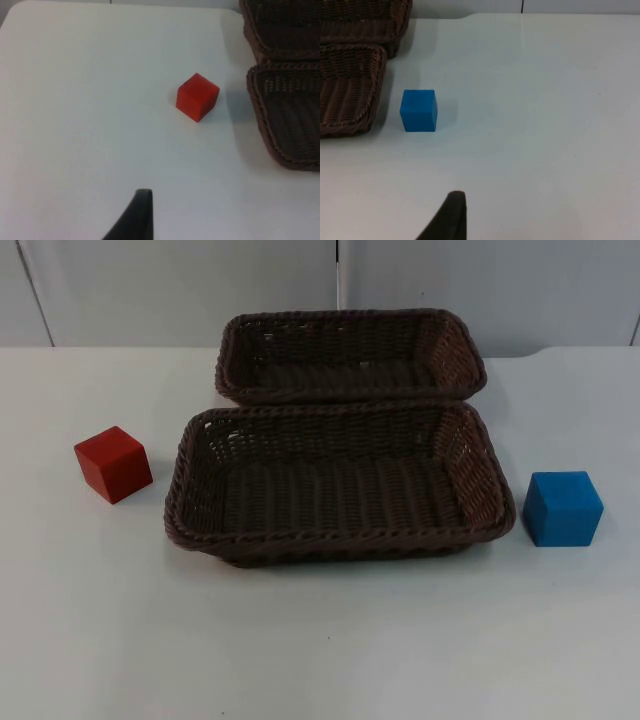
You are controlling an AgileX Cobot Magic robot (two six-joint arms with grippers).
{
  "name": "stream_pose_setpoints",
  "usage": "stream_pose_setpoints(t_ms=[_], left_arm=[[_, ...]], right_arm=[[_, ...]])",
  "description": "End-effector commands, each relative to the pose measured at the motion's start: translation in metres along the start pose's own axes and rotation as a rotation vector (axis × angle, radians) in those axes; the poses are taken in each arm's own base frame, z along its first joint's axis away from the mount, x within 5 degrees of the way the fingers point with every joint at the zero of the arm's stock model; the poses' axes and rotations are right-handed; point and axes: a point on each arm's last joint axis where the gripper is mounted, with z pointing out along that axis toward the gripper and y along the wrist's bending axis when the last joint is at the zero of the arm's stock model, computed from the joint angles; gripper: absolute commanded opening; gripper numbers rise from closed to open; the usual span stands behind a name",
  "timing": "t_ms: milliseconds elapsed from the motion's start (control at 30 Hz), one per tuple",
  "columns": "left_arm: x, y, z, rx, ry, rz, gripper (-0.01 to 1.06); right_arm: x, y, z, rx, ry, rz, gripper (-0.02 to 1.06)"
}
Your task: Pick up one cube with the left hand and place it into the upper basket. Pick up one cube with the right hand and place it into the lower basket.
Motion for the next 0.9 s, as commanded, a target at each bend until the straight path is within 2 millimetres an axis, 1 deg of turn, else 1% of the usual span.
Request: stream_pose_setpoints(t_ms=[0, 267, 333, 500, 533, 667, 700, 867], left_arm=[[-0.007, -0.003, 0.003, 0.039, -0.030, 0.004, 1.05], [-0.013, -0.007, 0.023, 0.104, 0.033, 0.019, 1.05], [-0.014, -0.007, 0.025, 0.110, 0.035, 0.020, 1.05], [-0.020, -0.010, 0.040, 0.168, 0.053, 0.037, 1.05], [-0.020, -0.010, 0.040, 0.168, 0.053, 0.037, 1.05], [-0.025, -0.012, 0.058, 0.209, 0.075, 0.038, 1.05], [-0.025, -0.012, 0.058, 0.209, 0.075, 0.038, 1.05], [-0.029, -0.013, 0.086, 0.266, 0.116, 0.026, 1.05]], right_arm=[[0.001, 0.000, 0.001, 0.008, -0.005, -0.009, 1.05], [0.001, 0.000, 0.001, 0.008, -0.005, -0.005, 1.05], [0.001, 0.000, 0.001, 0.008, -0.005, -0.005, 1.05], [0.001, 0.000, 0.001, 0.008, -0.005, -0.005, 1.05], [0.001, 0.000, 0.001, 0.008, -0.005, -0.005, 1.05], [0.001, 0.000, 0.001, 0.008, -0.005, -0.005, 1.05], [0.001, 0.000, 0.001, 0.008, -0.005, -0.005, 1.05], [0.001, 0.000, 0.001, 0.008, -0.005, -0.005, 1.05]])
